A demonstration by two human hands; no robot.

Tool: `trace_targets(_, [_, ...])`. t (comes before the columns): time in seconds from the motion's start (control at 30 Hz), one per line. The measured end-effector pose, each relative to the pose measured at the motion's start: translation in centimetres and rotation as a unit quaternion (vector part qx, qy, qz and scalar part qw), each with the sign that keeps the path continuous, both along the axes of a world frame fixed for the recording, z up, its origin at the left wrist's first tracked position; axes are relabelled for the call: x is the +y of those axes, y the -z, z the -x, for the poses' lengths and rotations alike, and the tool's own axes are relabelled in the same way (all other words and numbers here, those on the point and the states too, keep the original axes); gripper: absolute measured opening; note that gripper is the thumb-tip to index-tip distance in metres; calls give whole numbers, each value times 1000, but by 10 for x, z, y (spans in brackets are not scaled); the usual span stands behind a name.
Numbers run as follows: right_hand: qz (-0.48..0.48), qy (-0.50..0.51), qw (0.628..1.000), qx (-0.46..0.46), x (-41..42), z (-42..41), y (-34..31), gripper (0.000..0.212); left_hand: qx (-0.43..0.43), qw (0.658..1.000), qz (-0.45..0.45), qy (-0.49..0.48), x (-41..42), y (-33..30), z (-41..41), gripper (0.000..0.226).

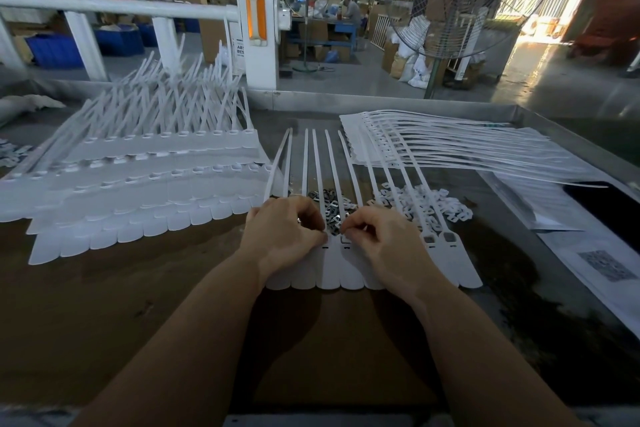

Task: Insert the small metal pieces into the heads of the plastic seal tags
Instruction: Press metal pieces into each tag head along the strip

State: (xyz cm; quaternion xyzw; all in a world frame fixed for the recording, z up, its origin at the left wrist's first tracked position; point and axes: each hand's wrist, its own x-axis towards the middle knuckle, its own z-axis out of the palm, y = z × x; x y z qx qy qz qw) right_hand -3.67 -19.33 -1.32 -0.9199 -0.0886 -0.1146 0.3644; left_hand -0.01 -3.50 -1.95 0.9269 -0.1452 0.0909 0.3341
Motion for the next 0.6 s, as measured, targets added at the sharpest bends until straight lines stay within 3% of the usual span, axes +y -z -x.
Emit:
trace_targets(0.4, [15, 18, 999, -25, 2, 0, 4, 7, 4, 1000, -5, -1, -1, -1, 1, 22])
trace_targets(0.6, [73, 11, 995, -59, 0, 4, 0, 26, 11, 1000, -3, 0, -1, -3, 1, 24])
